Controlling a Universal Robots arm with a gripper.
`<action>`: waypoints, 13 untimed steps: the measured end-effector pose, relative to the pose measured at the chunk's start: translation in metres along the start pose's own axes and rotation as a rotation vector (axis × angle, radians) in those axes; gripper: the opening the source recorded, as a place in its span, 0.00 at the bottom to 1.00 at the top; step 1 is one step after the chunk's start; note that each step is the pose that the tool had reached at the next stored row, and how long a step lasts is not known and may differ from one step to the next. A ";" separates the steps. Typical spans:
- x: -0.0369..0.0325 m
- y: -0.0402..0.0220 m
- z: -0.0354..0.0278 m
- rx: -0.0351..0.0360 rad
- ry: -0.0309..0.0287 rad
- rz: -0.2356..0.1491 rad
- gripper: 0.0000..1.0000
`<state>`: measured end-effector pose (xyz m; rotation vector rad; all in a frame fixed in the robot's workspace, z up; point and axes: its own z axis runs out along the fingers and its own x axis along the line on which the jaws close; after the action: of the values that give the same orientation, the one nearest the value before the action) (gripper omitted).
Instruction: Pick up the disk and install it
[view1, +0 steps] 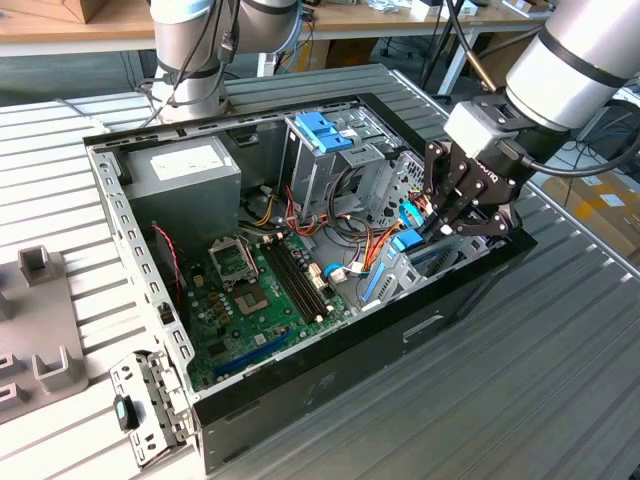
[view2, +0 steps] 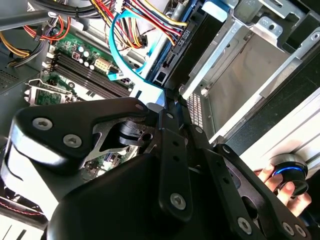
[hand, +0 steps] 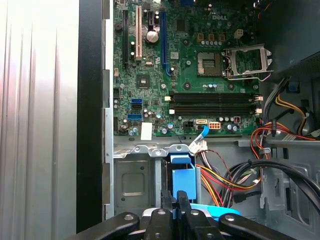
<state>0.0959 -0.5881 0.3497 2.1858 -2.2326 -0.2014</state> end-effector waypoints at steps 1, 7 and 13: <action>0.0000 0.0000 0.0001 0.0000 0.0001 0.000 0.16; -0.0018 -0.0034 0.0004 -0.0011 0.0009 -0.014 0.16; -0.0037 -0.0088 -0.0001 -0.0034 0.0021 -0.040 0.16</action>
<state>0.1048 -0.5846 0.3492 2.2295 -2.1870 -0.2031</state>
